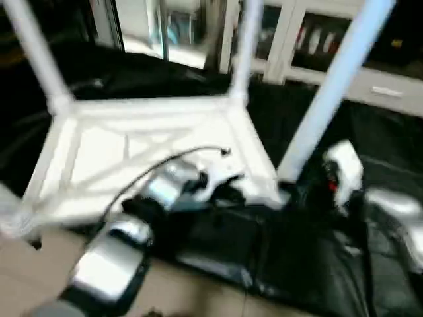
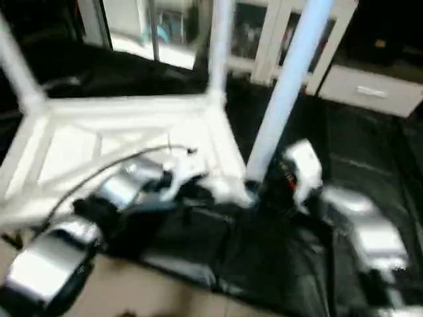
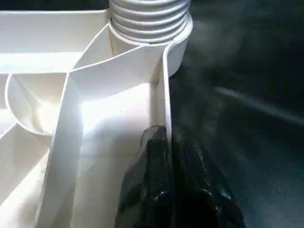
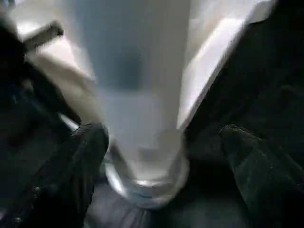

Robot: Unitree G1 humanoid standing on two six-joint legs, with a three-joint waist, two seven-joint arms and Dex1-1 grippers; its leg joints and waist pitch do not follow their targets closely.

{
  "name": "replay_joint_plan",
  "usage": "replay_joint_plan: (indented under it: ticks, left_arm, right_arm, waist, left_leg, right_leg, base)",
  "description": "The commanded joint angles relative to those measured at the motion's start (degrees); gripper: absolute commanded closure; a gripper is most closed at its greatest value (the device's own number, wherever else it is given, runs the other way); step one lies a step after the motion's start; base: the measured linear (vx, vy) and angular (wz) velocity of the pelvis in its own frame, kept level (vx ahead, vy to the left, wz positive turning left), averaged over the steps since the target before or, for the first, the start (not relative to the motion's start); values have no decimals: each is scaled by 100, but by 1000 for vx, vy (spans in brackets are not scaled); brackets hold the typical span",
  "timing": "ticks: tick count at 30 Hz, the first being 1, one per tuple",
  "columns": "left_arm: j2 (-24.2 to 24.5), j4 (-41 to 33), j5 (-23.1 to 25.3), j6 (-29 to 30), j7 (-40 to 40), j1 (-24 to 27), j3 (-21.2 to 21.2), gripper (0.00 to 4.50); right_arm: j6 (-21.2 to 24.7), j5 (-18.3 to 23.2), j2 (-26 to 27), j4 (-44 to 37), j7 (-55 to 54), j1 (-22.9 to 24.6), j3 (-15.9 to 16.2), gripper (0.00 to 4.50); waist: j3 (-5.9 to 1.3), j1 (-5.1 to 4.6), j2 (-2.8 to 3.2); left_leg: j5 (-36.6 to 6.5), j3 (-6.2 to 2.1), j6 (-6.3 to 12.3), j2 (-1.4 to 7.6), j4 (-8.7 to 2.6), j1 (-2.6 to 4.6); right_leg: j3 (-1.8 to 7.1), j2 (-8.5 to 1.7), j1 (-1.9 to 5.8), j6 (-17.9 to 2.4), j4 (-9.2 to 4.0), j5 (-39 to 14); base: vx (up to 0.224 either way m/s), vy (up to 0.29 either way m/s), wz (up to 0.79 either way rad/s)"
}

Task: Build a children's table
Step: Rotate leg to tighten

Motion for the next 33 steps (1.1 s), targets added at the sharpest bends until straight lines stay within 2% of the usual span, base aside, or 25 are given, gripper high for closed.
replay_joint_plan:
  ticks: [1, 3, 4, 5, 11, 13, 16, 18, 27, 28, 33]
  left_arm:
    - [-53, -438, -264, -232, -754, 123, -240, 450]
    - [101, -606, -257, -318, -1009, 240, -349, 450]
    - [191, -654, -251, -443, -1150, 291, -399, 450]
    - [257, -708, -249, -509, -1258, 331, -424, 450]
    - [522, -804, -178, -516, -1552, 367, -459, 450]
    - [561, -862, -184, -469, -1586, 377, -474, 450]
    - [575, -886, -197, -457, -1590, 370, -492, 450]
    - [574, -901, -198, -447, -1593, 361, -490, 450]
    - [554, -960, -230, -409, -1520, 393, -493, 450]
    - [557, -984, -237, -393, -1517, 407, -497, 450]
    - [557, -1013, -243, -355, -1524, 429, -503, 450]
  right_arm:
    - [-166, -97, -233, -149, 370, 47, 95, 44]
    - [-311, -154, -415, -160, 633, 116, 203, 44]
    - [-445, -211, -496, -157, 768, 142, 287, 44]
    - [-517, -218, -547, -162, 859, 157, 336, 44]
    - [-768, -272, -657, -173, 1548, 204, 722, 44]
    - [-835, -319, -708, -114, 1750, 197, 838, 44]
    - [-947, -355, -699, 18, 1859, 135, 935, 44]
    - [-1031, -360, -674, 128, 1944, 70, 979, 69]
    - [-1282, -372, -494, 425, 2204, -98, 1045, 150]
    - [-1312, -370, -479, 456, 2228, -103, 1059, 156]
    - [-1396, -399, -468, 495, 2324, -69, 1124, 177]
  waist:
    - [-335, -33, -59]
    - [-336, -25, -68]
    - [-333, -27, -102]
    - [-344, -21, -102]
    - [-353, -25, -89]
    - [-356, -30, -124]
    - [-362, -29, -111]
    - [-371, -24, -142]
    - [-379, -22, -161]
    - [-382, -21, -176]
    - [-384, -18, -169]
  left_leg:
    - [-1264, -61, 379, 198, -413, 88]
    - [-1238, -60, 373, 206, -412, 92]
    - [-1243, -50, 391, 204, -406, 93]
    - [-1191, -60, 406, 205, -405, 76]
    - [-1061, -60, 442, 204, -393, 77]
    - [-1037, -58, 453, 203, -387, 63]
    - [-981, -57, 475, 206, -380, 71]
    - [-956, -50, 489, 204, -366, 79]
    - [-827, -48, 551, 203, -346, 75]
    - [-760, -47, 588, 203, -339, 70]
    - [-760, -44, 610, 199, -333, 72]
  right_leg:
    - [177, -284, 279, -1266, -406, -1362]
    - [179, -286, 272, -1253, -403, -1349]
    - [180, -283, 266, -1254, -404, -1343]
    - [178, -298, 281, -1244, -391, -1337]
    - [169, -282, 270, -1294, -353, -1179]
    - [171, -287, 283, -1311, -337, -1115]
    - [169, -287, 278, -1362, -324, -1014]
    - [169, -292, 279, -1385, -320, -990]
    - [164, -279, 286, -1422, -288, -889]
    - [163, -277, 291, -1462, -269, -774]
    - [161, -280, 296, -1477, -271, -794]
  base:
    - [0, 0, 0]
    - [0, 0, 0]
    - [0, 0, 0]
    - [0, 0, 0]
    - [0, 0, 0]
    - [0, 0, 0]
    - [0, 0, 0]
    - [0, 0, 0]
    - [0, 0, 0]
    - [0, 0, 0]
    - [0, 0, 0]
